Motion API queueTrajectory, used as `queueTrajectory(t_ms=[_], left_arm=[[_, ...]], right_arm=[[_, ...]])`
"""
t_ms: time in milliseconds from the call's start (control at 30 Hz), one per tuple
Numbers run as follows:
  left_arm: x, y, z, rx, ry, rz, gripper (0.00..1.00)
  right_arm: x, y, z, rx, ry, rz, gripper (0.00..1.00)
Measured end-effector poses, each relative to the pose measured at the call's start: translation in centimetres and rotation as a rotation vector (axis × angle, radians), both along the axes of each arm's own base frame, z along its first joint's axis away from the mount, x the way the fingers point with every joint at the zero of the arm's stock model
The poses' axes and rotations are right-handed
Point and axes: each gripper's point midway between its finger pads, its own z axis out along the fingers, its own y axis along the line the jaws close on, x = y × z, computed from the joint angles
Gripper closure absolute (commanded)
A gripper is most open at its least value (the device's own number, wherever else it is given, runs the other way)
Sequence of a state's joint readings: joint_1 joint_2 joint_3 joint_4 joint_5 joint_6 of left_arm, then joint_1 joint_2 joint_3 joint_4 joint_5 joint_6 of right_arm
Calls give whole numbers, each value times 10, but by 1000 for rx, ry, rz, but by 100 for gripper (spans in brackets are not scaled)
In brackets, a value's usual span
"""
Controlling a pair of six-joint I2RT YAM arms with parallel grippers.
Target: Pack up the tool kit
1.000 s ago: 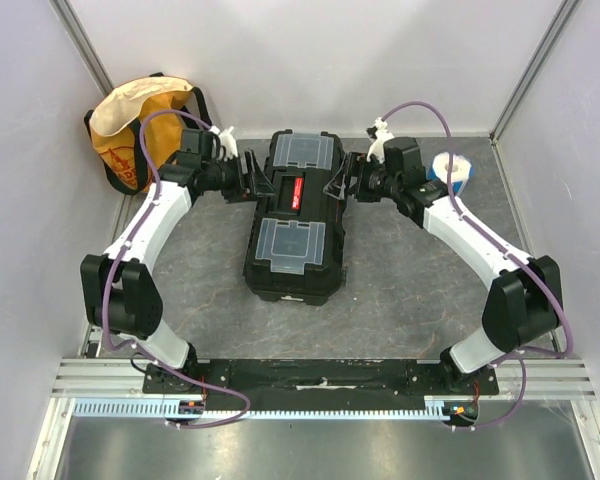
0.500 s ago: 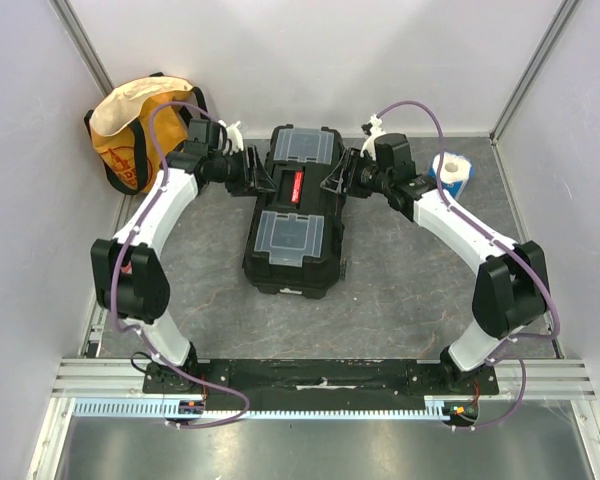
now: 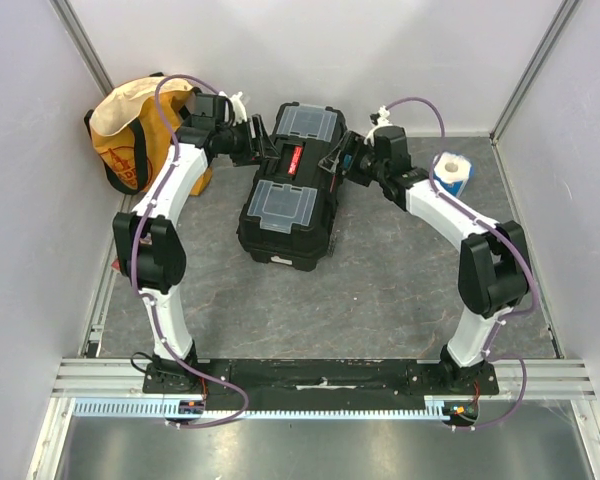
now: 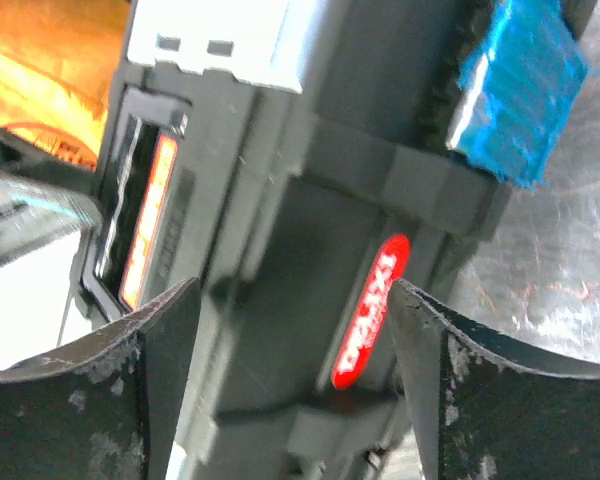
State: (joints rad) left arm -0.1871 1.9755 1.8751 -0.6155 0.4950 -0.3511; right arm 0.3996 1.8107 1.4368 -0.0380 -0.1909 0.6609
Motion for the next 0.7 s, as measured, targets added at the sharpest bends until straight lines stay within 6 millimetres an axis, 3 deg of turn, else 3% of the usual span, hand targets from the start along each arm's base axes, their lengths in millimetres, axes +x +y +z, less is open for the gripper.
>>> queueTrajectory(t_ms=[67, 300, 400, 567, 700], left_arm=[[0, -2, 3, 2, -2, -1, 22], [-14, 6, 36, 12, -63, 22, 17], [-30, 12, 51, 21, -92, 36, 17], [-52, 20, 51, 36, -87, 54, 19], [-62, 23, 22, 51, -12, 53, 21]], right_arm=[[-5, -11, -4, 42, 29, -2, 3], [-28, -75, -11, 122, 75, -67, 2], [-41, -75, -20, 146, 70, -18, 3], [-68, -62, -79, 197, 196, 23, 38], [-68, -60, -119, 219, 290, 8, 50]])
